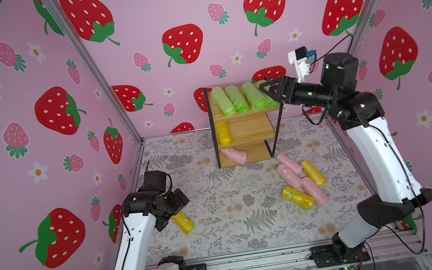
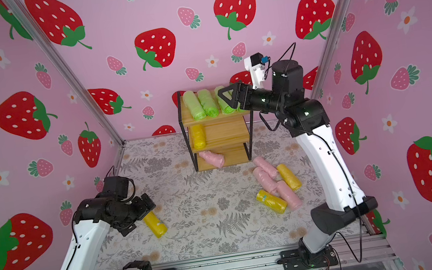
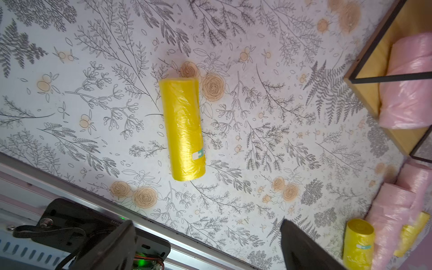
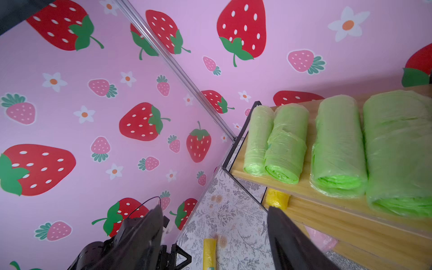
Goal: Sort the rolls of trash bags by color and place them on the shelf
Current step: Place the roll of trash bags on the shelf.
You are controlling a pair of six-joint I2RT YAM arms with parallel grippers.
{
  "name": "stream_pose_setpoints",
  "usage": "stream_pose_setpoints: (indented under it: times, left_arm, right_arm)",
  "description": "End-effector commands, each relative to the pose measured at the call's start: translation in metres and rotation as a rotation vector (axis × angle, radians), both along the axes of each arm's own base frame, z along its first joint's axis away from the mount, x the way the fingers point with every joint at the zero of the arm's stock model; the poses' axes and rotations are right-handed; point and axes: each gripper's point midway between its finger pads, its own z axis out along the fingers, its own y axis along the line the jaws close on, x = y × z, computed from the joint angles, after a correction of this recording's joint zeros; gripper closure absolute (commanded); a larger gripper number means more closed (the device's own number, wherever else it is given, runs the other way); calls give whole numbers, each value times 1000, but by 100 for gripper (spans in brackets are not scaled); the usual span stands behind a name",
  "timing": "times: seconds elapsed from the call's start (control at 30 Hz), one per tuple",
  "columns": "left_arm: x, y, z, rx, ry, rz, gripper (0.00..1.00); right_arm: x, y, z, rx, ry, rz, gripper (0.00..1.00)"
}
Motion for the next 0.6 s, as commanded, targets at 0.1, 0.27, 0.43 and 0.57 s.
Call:
stream_pose_setpoints:
  times: [0.1,0.27,0.43,0.57]
  left_arm:
    - [9,15,2,58,26,-28,0]
    - [12,10,-31,13,113,-36,1]
    - [8,20,-59,63,201,-23,2]
    - [13,21,-77,55,241,-8,3]
  right_arm:
    - [-33,-23,-89,-100,42,-41,13]
    - [-54,-33,-179,-146,206,-48,11]
    - [-76,-39,-235,-177,307,-37,11]
    - [-83,-45,-272,-170,385,-73,10]
